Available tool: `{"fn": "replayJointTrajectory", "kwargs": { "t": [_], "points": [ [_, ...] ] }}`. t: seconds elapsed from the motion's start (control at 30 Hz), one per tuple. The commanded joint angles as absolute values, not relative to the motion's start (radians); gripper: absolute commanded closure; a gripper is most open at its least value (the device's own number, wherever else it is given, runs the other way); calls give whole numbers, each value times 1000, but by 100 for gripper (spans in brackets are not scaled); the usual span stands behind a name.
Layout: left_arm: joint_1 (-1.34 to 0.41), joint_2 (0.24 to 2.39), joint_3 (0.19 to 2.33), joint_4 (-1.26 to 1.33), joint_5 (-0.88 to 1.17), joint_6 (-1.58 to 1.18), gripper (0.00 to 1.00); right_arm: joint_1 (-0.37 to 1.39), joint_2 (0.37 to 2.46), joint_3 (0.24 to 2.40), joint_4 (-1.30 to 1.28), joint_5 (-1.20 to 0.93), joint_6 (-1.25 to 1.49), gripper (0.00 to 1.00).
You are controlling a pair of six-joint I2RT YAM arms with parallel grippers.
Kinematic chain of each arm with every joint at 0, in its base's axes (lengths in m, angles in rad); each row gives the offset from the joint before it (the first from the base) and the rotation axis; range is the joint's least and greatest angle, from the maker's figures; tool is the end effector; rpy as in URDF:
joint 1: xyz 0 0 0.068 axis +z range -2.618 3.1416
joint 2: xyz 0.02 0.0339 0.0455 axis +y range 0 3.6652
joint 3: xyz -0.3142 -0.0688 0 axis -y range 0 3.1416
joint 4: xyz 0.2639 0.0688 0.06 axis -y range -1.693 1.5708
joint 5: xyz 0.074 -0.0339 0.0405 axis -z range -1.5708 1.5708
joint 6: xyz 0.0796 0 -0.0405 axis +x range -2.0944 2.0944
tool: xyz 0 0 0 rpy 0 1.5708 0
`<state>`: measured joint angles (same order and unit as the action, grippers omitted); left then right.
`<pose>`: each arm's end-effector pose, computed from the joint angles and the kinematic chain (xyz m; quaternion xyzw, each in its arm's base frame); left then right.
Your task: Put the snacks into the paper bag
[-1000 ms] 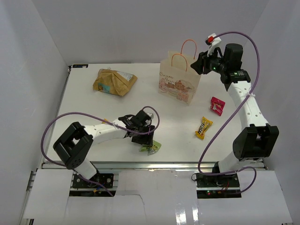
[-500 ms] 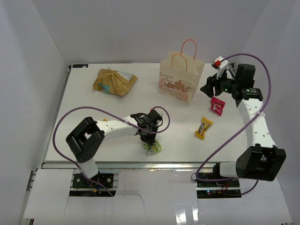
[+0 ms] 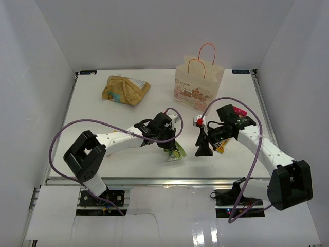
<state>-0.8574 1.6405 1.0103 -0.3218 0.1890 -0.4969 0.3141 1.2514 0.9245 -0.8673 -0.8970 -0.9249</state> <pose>0.2365 -0.2962 0.1959 0.1983 0.9278 -0.2600 0.1799 0.2052 0.1321 0.2689 -0.5800 0.6736 0.3555 0.2889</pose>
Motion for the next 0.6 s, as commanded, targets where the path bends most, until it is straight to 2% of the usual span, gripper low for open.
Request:
{"fn": "replayJointTrajectory", "kwargs": {
  "t": [0.0, 0.1, 0.3, 0.53, 0.57],
  "points": [
    [-842, 1577, 993, -170, 275, -485, 100, 383, 1203, 856, -431, -779, -348, 34],
    [-839, 1552, 968, -81, 293, -508, 100, 425, 1244, 825, -252, -695, -99, 29],
    [-838, 1519, 931, 0, 314, -540, 100, 449, 1345, 827, -183, -699, -14, 28],
    [-838, 1477, 913, 64, 318, -555, 100, 466, 1413, 838, -167, -716, 20, 41],
    [-839, 1477, 913, 66, 318, -555, 100, 466, 1416, 836, -169, -721, 21, 45]
  ]
}}
